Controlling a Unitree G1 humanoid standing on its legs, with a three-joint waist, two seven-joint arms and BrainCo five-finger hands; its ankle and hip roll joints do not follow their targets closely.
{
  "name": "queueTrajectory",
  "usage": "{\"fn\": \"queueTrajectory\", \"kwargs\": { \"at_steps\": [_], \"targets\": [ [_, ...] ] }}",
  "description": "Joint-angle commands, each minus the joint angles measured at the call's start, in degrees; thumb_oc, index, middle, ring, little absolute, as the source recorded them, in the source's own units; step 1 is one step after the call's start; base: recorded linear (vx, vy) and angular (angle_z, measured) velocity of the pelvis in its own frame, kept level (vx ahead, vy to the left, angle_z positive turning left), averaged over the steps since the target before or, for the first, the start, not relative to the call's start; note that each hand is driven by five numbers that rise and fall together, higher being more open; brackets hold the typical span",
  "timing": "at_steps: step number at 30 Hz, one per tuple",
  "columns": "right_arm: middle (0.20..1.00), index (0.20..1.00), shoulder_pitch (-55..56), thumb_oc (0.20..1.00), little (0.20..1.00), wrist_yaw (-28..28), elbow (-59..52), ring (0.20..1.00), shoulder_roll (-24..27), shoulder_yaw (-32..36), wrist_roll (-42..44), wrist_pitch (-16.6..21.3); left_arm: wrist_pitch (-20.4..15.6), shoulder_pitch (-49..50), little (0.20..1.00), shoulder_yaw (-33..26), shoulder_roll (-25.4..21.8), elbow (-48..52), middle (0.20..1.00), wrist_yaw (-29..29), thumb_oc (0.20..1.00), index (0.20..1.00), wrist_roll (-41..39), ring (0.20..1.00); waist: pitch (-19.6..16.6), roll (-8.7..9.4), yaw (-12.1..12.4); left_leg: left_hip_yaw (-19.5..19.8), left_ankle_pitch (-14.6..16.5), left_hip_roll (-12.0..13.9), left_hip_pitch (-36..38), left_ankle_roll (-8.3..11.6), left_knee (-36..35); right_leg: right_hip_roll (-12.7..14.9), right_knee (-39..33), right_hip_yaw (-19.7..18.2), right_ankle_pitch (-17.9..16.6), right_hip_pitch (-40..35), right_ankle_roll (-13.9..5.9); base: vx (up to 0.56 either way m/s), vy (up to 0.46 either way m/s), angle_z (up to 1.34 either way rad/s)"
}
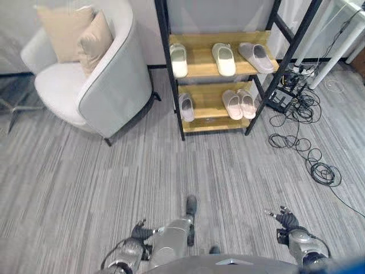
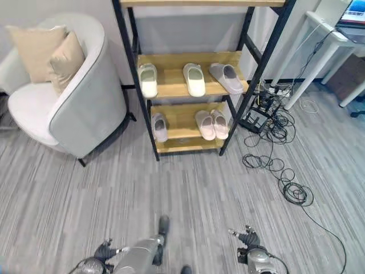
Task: Arrange the slippers neatly on the shoe rack.
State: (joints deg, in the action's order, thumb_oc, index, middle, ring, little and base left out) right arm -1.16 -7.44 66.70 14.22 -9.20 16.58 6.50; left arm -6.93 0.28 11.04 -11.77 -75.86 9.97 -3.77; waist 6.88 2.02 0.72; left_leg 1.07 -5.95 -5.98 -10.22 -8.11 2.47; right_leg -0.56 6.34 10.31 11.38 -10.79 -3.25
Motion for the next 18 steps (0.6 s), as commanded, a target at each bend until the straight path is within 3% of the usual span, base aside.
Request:
{"fn": "queueTrajectory", "kwargs": {
  "at_steps": [1,2,4,5,6,7,8,9,11,18],
  "targets": [
    [1.0,1.0,-0.2,1.0,1.0,-0.22,-3.18,1.0,0.73,0.83,-1.72,1.04,0.46,-2.26,1.0,0.36,-0.12,-0.87,1.0,0.68,1.0,1.0,2.72,1.0,-1.45,1.62,0.11,1.44,9.34,2.84,5.91,6.52,1.52,5.02,4.06,-1.83,-7.33,9.7,-3.44,0.31,0.339,0.22],
    [1.0,1.0,-0.59,1.0,1.0,-0.5,-3.36,1.0,-0.12,0.29,-2.7,0.6,0.64,-2.78,1.0,-0.04,-0.82,-0.48,1.0,1.79,1.0,1.0,2.54,1.0,-0.5,0.69,-0.41,1.53,10.39,2.55,6.82,4.93,2.39,7.62,14.04,-1.68,-12.81,13.51,-5.56,0.26,0.321,0.23],
    [1.0,1.0,0.03,1.0,1.0,-0.42,-3.39,1.0,-0.76,0.45,-2.58,0.44,0.54,-3.41,1.0,0.43,-1.29,-0.03,1.0,2.04,1.0,1.0,2.89,1.0,0.39,-0.97,-1.49,3.32,11.08,2.93,7.9,4.18,3.05,8.21,21.31,-3.77,-14.1,17.14,-5.13,0.16,0.128,0.25],
    [1.0,1.0,0.23,1.0,1.0,-0.55,-3.16,1.0,-1.03,0.49,-2.64,0.44,0.46,-3.47,1.0,0.64,-1.3,-0.06,1.0,2.11,1.0,1.0,3.38,1.0,0.47,-1.07,-1.72,3.76,11.51,2.87,8.58,4.18,3.04,8.84,20.47,-4.16,-13.94,17.16,-4.87,0.17,-0.069,0.74],
    [1.0,1.0,0.24,1.0,1.0,-0.84,-2.85,1.0,-1.25,0.54,-2.94,0.25,0.35,-3.88,1.0,0.75,-1.5,-0.23,1.0,2.22,1.0,1.0,4.0,1.0,0.61,-1.53,-1.93,4.5,12.45,3.67,9.25,4.71,2.97,11.34,16.23,-4.49,-13.45,17.52,-4.68,0.24,-0.285,0.81],
    [1.0,1.0,0.25,1.0,1.0,-1.15,-2.42,1.0,-1.2,1.23,-2.95,0.06,-0.07,-3.92,1.0,1.14,-1.32,-0.5,1.0,2.67,1.0,1.0,4.69,1.0,0.74,-1.43,-2.68,6.19,13.78,4.21,10.54,5.92,2.56,13.72,4.74,-6.28,-14.59,18.3,-5.36,0.26,-0.36,1.11],
    [1.0,1.0,0.56,1.0,1.0,-1.16,-1.58,1.0,-1.1,1.6,-2.87,-0.15,-0.06,-4.16,1.0,1.96,-1.25,-0.86,1.0,2.42,1.0,1.0,5.61,1.0,0.34,-0.54,-3.36,7.22,14.16,3.44,10.88,6.36,2.37,13.11,0.14,-9.32,-15.1,17.36,-6.51,0.23,-0.338,0.28],
    [1.0,1.0,0.85,1.0,1.0,-1.31,-0.93,1.0,-0.86,1.76,-3.01,-0.4,-0.06,-3.86,1.0,1.9,-1.15,-1.03,1.0,2.66,1.0,1.0,6.05,1.0,0.04,-0.06,-3.32,7.29,14.36,3.41,11.28,6.65,2.06,12.56,-0.72,-10.03,-16.11,16.67,-7.24,0.16,-0.294,0.44],
    [1.0,1.0,1.13,1.0,1.0,-1.46,-0.25,1.0,-0.34,1.62,-3.18,-0.13,-0.11,-3.24,1.0,1.71,-0.72,-1.41,1.0,2.76,1.0,1.0,5.74,1.0,-1.4,0.57,-2.72,8.3,13.52,4.93,11.88,7.82,0.53,10.95,-3.64,-9.31,-14.78,14.34,-6.84,0.14,-0.314,0.57],
    [1.0,1.0,-0.71,1.0,1.0,-3.07,-7.56,1.0,1.71,0.42,-2.76,2.82,-0.09,-3.3,1.0,3.12,1.16,-1.13,1.0,3.8,1.0,1.0,6.21,1.0,-3.11,-0.2,-2.0,11.48,8.53,9.21,14.06,10.35,-7.33,6.94,-9.53,-5.04,-11.48,9.04,-4.56,0.06,-0.177,0.11]
  ]
}}
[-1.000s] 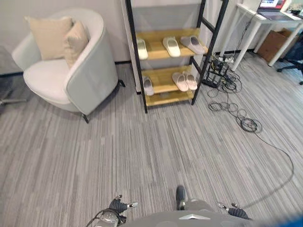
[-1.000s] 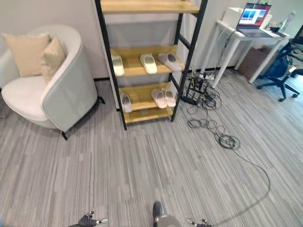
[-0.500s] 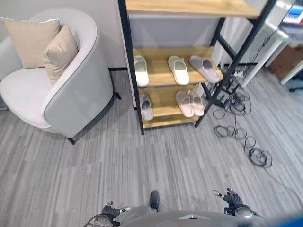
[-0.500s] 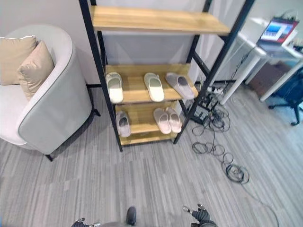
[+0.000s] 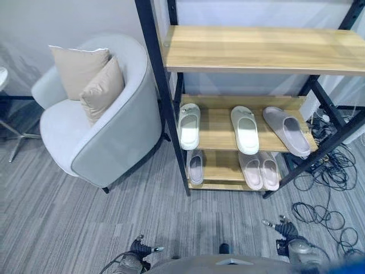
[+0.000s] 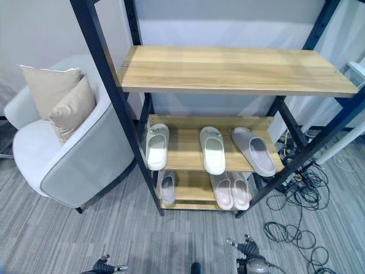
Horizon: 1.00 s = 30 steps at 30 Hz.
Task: Arrange the slippers neatly on the shoe rack.
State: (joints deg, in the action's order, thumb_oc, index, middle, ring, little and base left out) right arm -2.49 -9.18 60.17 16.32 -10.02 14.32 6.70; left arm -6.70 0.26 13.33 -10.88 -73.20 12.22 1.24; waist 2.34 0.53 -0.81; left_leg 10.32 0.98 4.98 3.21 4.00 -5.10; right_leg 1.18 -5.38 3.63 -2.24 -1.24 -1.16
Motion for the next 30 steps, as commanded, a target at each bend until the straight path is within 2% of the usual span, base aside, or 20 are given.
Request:
{"fn": "queueTrajectory", "kwargs": {
  "at_steps": [1,2,3,4,5,6,7,8,9,12,18,22,30],
  "targets": [
    [1.0,1.0,0.61,1.0,1.0,-1.3,-2.11,1.0,-0.33,1.1,-0.33,2.96,-0.26,-3.4,1.0,0.78,0.29,-3.83,1.0,1.66,1.0,1.0,1.15,1.0,1.32,1.31,-0.47,2.25,1.47,-1.64,0.63,-1.66,0.1,5.13,1.86,2.04,2.18,-0.86,-6.58,0.04,-0.065,0.27],
    [1.0,1.0,-2.63,1.0,1.0,-1.66,-3.81,1.0,1.46,1.59,-0.03,0.89,-0.08,-4.03,1.0,1.57,-0.4,-3.6,1.0,0.97,1.0,1.0,1.14,1.0,0.76,1.64,-0.06,2.95,1.47,-1.69,0.56,-1.32,0.1,5.14,1.09,3.17,2.29,-1.85,-6.48,0.04,-0.03,0.27],
    [1.0,1.0,-2.4,1.0,1.0,-1.96,-5.15,1.0,4.51,1.86,-3.91,5.59,-0.62,-2.97,1.0,1.35,0.0,-3.03,1.0,0.57,1.0,1.0,2.33,1.0,0.96,1.23,0.6,3.19,1.27,-1.72,0.44,-1.36,0.1,5.04,0.41,3.96,2.42,-2.65,-6.52,0.02,-0.022,0.27],
    [1.0,1.0,-6.07,1.0,1.0,-4.43,-7.85,1.0,7.56,0.99,-4.23,7.0,-0.79,-2.72,1.0,1.87,-0.57,-2.47,1.0,0.54,1.0,1.0,3.35,1.0,1.05,1.2,1.35,3.43,1.02,-1.69,0.38,-1.06,0.1,4.93,0.38,4.03,2.45,-2.67,-6.44,-0.03,0.031,0.35],
    [1.0,1.0,2.27,1.0,1.0,-4.11,-13.18,1.0,1.07,4.06,-1.53,5.04,-0.83,-2.81,1.0,1.07,0.19,-1.31,1.0,1.87,1.0,1.0,2.23,1.0,1.25,0.99,0.01,2.27,1.51,-1.77,0.3,-1.36,0.1,4.73,0.38,3.22,2.4,-2.18,-6.6,-0.04,0.028,0.31],
    [1.0,1.0,2.56,1.0,1.0,-4.63,-13.47,1.0,1.26,3.5,-2.39,6.37,-0.92,-2.91,1.0,1.1,0.35,-1.24,1.0,1.82,1.0,1.0,2.47,1.0,1.19,0.95,-0.04,2.24,1.57,-1.78,0.35,-1.44,0.1,4.67,0.38,3.01,2.49,-2.15,-6.59,-0.02,0.048,-0.09],
    [1.0,1.0,4.67,1.0,1.0,-4.69,-19.25,1.0,0.78,3.68,-1.59,7.47,-1.12,-2.18,1.0,-0.1,0.8,-1.89,1.0,2.07,1.0,1.0,1.5,1.0,1.32,0.77,-0.53,1.55,1.75,-1.78,0.59,-1.55,0.1,4.73,0.38,2.43,2.43,-2.13,-6.71,0.02,0.044,-0.31],
    [1.0,1.0,4.88,1.0,1.0,-10.89,-21.79,1.0,2.97,3.5,-13.31,7.56,-0.97,-1.45,1.0,-0.5,1.72,-2.14,1.0,2.82,1.0,1.0,2.04,1.0,1.48,0.43,-0.89,1.16,2.02,-1.76,1.0,-1.71,0.1,4.78,0.38,2.22,2.45,-2.23,-6.85,0.03,0.034,-0.4],
    [1.0,1.0,4.6,1.0,1.0,-9.79,-31.79,1.0,-0.01,3.45,-8.66,4.0,-0.26,-1.54,1.0,0.58,1.37,-0.12,1.0,3.91,1.0,1.0,2.42,1.0,1.48,0.35,-0.78,1.09,2.49,-1.68,1.46,-1.72,0.1,4.7,0.38,2.02,2.68,-2.55,-6.74,0.03,0.024,-0.19],
    [1.0,1.0,9.51,1.0,1.0,-9.35,-42.36,1.0,1.41,4.28,-14.54,3.94,-0.57,-0.71,1.0,-0.32,2.4,-0.53,1.0,3.12,1.0,1.0,2.01,1.0,1.21,0.14,-1.52,0.57,2.63,-1.79,1.58,-1.95,0.1,5.02,0.38,1.74,2.68,-2.42,-6.83,0.02,0.018,-0.19],
    [1.0,1.0,6.64,1.0,1.0,-15.03,-41.48,1.0,2.82,6.87,-18.49,5.97,-1.06,0.35,1.0,0.75,2.7,-0.21,1.0,3.53,1.0,1.0,4.33,1.0,1.43,-0.44,-1.24,0.37,2.6,-2.14,0.98,-2.18,0.1,5.36,0.38,1.57,2.51,-1.58,-7.11,0.01,0.016,-0.02],
    [1.0,1.0,-1.67,1.0,1.0,-18.07,-31.31,1.0,5.59,9.26,-17.1,6.52,-1.23,0.6,1.0,2.03,2.16,-0.65,1.0,3.23,1.0,1.0,6.01,1.0,1.62,-0.59,0.36,1.05,2.33,-2.7,0.02,-2.22,0.1,5.63,0.38,2.5,2.85,-1.28,-7.2,0.0,0.001,-0.01],
    [1.0,1.0,-8.74,1.0,1.0,-18.97,-29.9,1.0,8.8,9.38,-15.43,6.38,-1.26,-0.12,1.0,2.95,1.91,-1.16,1.0,2.86,1.0,1.0,5.4,1.0,2.53,-0.8,1.81,1.8,1.25,-3.46,-2.73,-1.87,0.1,5.93,0.38,4.08,2.77,0.52,-7.41,0.0,0.01,0.11]
  ]
}}
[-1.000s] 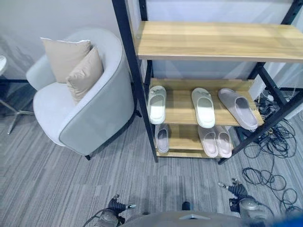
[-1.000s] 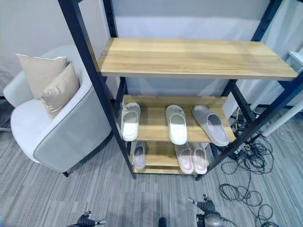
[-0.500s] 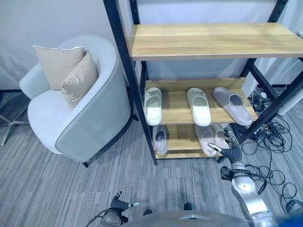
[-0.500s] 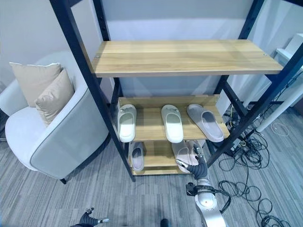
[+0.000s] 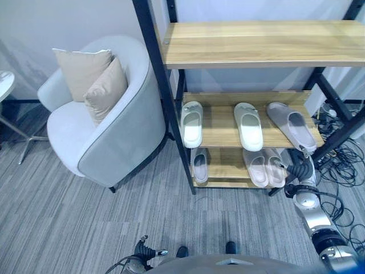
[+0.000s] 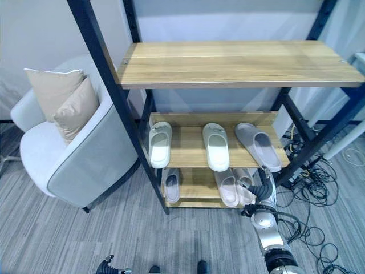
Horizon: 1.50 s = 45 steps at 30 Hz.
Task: Arrange the slippers neatly on the shoe rack.
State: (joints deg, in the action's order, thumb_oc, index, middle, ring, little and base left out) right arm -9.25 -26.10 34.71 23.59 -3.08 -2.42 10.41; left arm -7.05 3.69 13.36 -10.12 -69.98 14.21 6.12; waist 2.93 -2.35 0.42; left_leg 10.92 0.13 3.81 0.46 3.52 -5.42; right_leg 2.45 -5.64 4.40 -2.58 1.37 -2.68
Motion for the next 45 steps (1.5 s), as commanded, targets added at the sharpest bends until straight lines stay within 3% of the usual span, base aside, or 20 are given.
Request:
{"fn": "queueTrajectory", "kwargs": {
  "at_steps": [1,23,35,45],
  "targets": [
    [1.0,1.0,-2.96,1.0,1.0,-2.18,-4.55,1.0,1.81,2.38,1.46,2.57,-0.98,-3.64,1.0,3.01,1.14,-4.42,1.0,0.91,1.0,1.0,0.32,1.0,2.04,2.08,0.74,1.27,1.89,-2.38,-0.37,-1.3,0.42,4.67,0.64,3.49,3.07,-1.81,-5.89,0.0,0.009,0.19],
    [1.0,1.0,-24.67,1.0,1.0,-3.06,9.06,1.0,11.34,-4.93,3.84,0.4,-2.8,-6.64,1.0,6.74,0.75,-3.64,1.0,1.93,1.0,1.0,-3.05,1.0,3.19,2.51,3.92,3.93,-1.47,-3.95,-9.04,0.39,0.42,5.45,0.64,7.66,2.28,3.93,-6.39,0.01,-0.002,0.09],
    [1.0,1.0,-27.63,1.0,1.0,-4.37,17.79,1.0,14.41,-3.83,7.44,0.13,-2.94,-7.11,1.0,7.02,0.72,-4.17,1.0,2.5,1.0,1.0,-5.29,1.0,3.85,2.62,4.42,5.12,-2.26,-4.23,-11.06,1.23,0.42,5.43,0.64,9.26,2.52,4.91,-6.47,0.02,-0.012,0.06],
    [1.0,1.0,-31.87,1.0,1.0,-5.81,12.62,1.0,16.14,-5.55,5.78,-0.87,-3.46,-7.44,1.0,6.18,0.33,-3.59,1.0,2.74,1.0,1.0,-7.33,1.0,4.43,2.62,3.95,4.32,-2.72,-4.2,-13.4,1.5,0.42,5.33,0.64,8.78,2.02,7.52,-6.63,0.0,-0.002,0.0]
  ]
}}
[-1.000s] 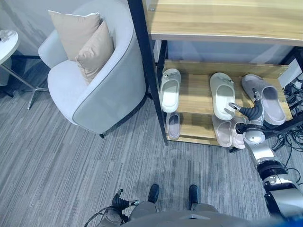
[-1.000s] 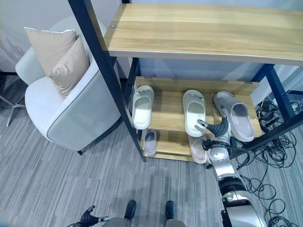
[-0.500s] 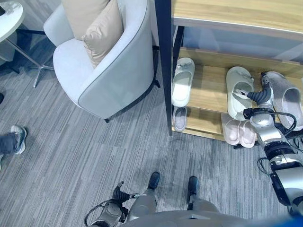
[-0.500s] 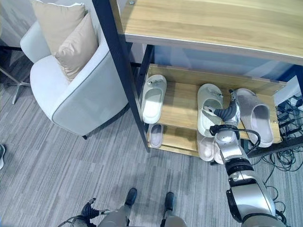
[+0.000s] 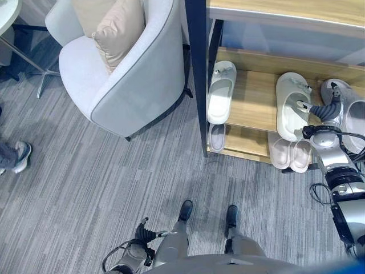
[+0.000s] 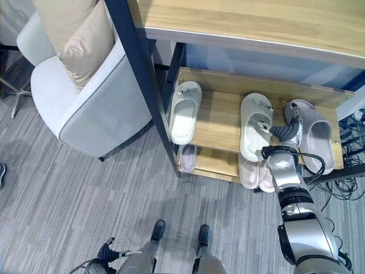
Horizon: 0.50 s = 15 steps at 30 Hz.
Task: Arrange the slippers neatly on the shoe rack.
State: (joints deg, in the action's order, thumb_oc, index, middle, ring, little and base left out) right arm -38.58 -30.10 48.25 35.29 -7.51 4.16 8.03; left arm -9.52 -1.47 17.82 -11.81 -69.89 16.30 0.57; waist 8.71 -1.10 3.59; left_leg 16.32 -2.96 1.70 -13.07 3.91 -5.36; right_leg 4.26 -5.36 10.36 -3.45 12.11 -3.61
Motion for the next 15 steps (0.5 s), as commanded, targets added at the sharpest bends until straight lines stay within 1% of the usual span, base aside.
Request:
{"fn": "queueTrajectory", "kwargs": {
  "at_steps": [1,5,6,13,14,15],
  "targets": [
    [1.0,1.0,-2.98,1.0,1.0,-1.67,-0.49,1.0,4.75,-1.55,-0.97,1.46,-1.05,-2.31,1.0,1.76,1.96,-3.6,1.0,0.67,1.0,1.0,-1.79,1.0,-1.28,1.35,0.83,-1.05,0.27,-2.13,-0.07,1.16,0.36,3.54,0.36,2.92,2.88,-3.13,-5.74,0.0,0.0,0.0],
    [1.0,1.0,-5.82,1.0,1.0,-0.5,4.32,1.0,6.45,-4.18,-1.94,0.61,-1.41,-2.86,1.0,2.26,1.6,-3.19,1.0,0.69,1.0,1.0,-1.97,1.0,-1.17,1.35,1.08,-1.07,-0.03,-2.32,-0.86,1.43,0.36,3.71,0.36,3.42,2.82,-2.57,-5.85,0.0,0.0,0.0],
    [1.0,1.0,-7.16,1.0,1.0,-0.17,7.27,1.0,7.18,-5.75,-2.4,0.18,-1.58,-3.09,1.0,2.55,1.34,-2.97,1.0,0.87,1.0,1.0,-2.37,1.0,-1.13,1.39,1.16,-1.13,-0.18,-2.3,-1.13,1.56,0.36,3.64,0.36,3.49,2.79,-2.34,-5.9,0.0,0.0,0.0],
    [1.0,1.0,-10.87,1.0,1.0,2.16,13.87,1.0,8.0,-10.1,-3.0,-0.66,-1.83,-3.99,1.0,3.16,0.91,-2.74,1.0,1.12,1.0,1.0,-3.26,1.0,-0.77,1.67,1.38,-0.9,-0.46,-2.23,-1.57,1.82,0.36,3.53,0.36,3.76,2.73,-2.2,-5.93,0.0,-0.006,0.05],
    [1.0,1.0,-13.24,1.0,1.0,3.18,13.73,1.0,7.51,-11.65,-3.33,-1.09,-1.9,-7.56,1.0,3.35,0.46,-3.37,1.0,1.23,1.0,1.0,-3.96,1.0,-0.82,1.71,0.66,-1.04,-0.43,-2.16,-1.84,1.9,0.36,3.47,0.36,3.63,2.65,-1.81,-5.97,-0.01,0.006,0.03],
    [1.0,1.0,-13.42,1.0,1.0,3.19,13.84,1.0,7.51,-11.76,-3.3,-1.05,-1.91,-7.63,1.0,3.29,0.52,-3.4,1.0,1.24,1.0,1.0,-3.96,1.0,-0.77,1.66,0.61,-1.03,-0.43,-2.16,-1.85,1.91,0.36,3.47,0.36,3.63,2.65,-1.8,-5.97,0.0,0.0,0.0]
  ]
}}
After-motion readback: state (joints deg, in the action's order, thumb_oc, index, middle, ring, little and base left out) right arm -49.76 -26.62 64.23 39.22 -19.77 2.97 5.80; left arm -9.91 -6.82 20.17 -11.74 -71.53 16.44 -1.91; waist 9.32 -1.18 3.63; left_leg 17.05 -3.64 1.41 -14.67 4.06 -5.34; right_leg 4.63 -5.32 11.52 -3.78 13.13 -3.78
